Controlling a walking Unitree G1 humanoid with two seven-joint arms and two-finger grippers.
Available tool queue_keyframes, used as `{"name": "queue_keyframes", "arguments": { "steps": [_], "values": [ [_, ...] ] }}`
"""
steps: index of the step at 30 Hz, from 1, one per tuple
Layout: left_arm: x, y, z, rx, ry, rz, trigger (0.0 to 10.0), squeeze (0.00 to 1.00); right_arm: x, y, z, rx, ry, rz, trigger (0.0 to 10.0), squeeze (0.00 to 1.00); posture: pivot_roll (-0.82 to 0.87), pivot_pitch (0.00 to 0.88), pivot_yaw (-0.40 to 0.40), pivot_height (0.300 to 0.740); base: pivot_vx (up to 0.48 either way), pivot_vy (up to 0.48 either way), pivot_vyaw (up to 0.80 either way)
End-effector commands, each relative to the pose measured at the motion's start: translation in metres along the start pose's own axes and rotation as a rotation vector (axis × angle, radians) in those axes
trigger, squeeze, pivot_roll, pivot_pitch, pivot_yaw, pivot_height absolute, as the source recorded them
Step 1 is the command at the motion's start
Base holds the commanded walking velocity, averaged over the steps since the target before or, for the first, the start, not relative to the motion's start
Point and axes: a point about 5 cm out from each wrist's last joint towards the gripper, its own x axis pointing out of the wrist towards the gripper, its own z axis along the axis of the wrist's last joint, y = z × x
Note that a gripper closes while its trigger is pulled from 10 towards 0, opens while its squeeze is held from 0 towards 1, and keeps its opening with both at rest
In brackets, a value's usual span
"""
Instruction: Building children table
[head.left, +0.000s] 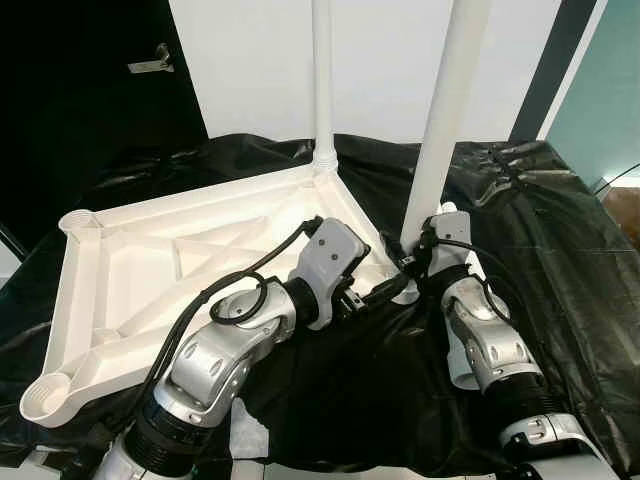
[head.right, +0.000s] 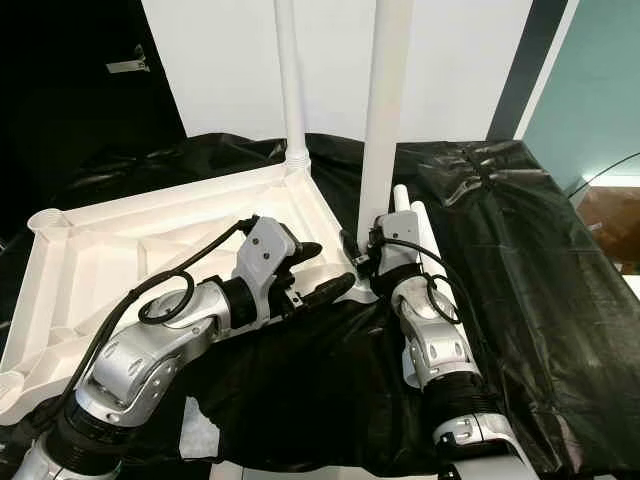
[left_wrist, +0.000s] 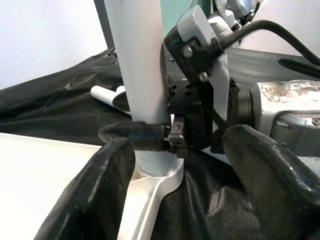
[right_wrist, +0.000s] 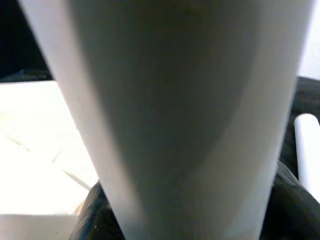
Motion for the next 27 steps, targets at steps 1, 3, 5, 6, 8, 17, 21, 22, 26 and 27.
{"name": "queue_keyframes", "arguments": {
  "steps": [1, 3, 5, 6, 8, 17, 21, 22, 26, 27],
  "values": [
    [-0.002, -0.002, 0.001, -0.001, -0.001, -0.031, 10.0, 0.0, -0.022, 0.014, -0.053, 0.04, 0.211, 0.054, 10.0, 0.0, -0.02, 0.0, 0.033, 0.74, 0.0, 0.0, 0.0],
    [-0.003, -0.001, 0.001, 0.001, 0.0, -0.03, 10.0, 0.0, -0.028, 0.017, -0.051, 0.144, 0.128, 0.062, 10.0, 0.0, -0.02, 0.0, 0.038, 0.74, 0.0, 0.0, 0.0],
    [-0.003, -0.001, 0.001, 0.002, 0.001, -0.029, 10.0, 0.0, -0.03, 0.012, -0.053, 0.192, 0.119, 0.041, 10.0, 0.0, -0.02, 0.0, 0.039, 0.74, 0.0, 0.0, 0.0],
    [-0.003, -0.001, 0.001, 0.004, 0.002, -0.031, 10.0, 0.0, -0.03, 0.009, -0.052, 0.207, 0.106, 0.03, 10.0, 0.0, -0.02, 0.0, 0.041, 0.74, 0.0, 0.0, 0.0],
    [-0.004, -0.001, 0.001, 0.002, 0.002, -0.034, 10.0, 0.0, -0.03, 0.006, -0.052, 0.233, 0.102, 0.021, 10.0, 0.0, -0.02, 0.0, 0.043, 0.74, 0.0, 0.0, 0.0],
    [-0.002, 0.0, 0.001, 0.005, 0.005, -0.035, 10.0, 0.0, -0.029, -0.002, -0.055, 0.112, 0.166, 0.11, 10.0, 0.0, -0.02, 0.0, 0.042, 0.74, 0.0, 0.0, 0.0],
    [-0.002, 0.0, 0.002, 0.007, 0.005, -0.033, 10.0, 0.0, -0.03, -0.001, -0.056, 0.083, 0.186, 0.193, 10.0, 0.0, -0.02, 0.0, 0.04, 0.74, 0.0, 0.0, 0.0],
    [-0.003, 0.001, 0.002, 0.008, 0.004, -0.029, 10.0, 0.0, -0.031, 0.001, -0.057, 0.052, 0.203, 0.25, 10.0, 0.0, -0.01, 0.0, 0.038, 0.74, 0.0, 0.0, 0.0],
    [-0.004, 0.002, 0.003, 0.01, 0.003, -0.021, 10.0, 0.0, -0.035, 0.007, -0.061, 0.019, 0.227, 0.366, 10.0, 0.0, -0.01, 0.0, 0.036, 0.74, 0.0, 0.0, 0.0],
    [-0.004, 0.002, 0.003, 0.01, 0.003, -0.021, 10.0, 0.0, -0.035, 0.007, -0.061, 0.019, 0.227, 0.366, 10.0, 0.0, -0.01, 0.0, 0.036, 0.74, 0.0, 0.0, 0.0]
  ]
}}
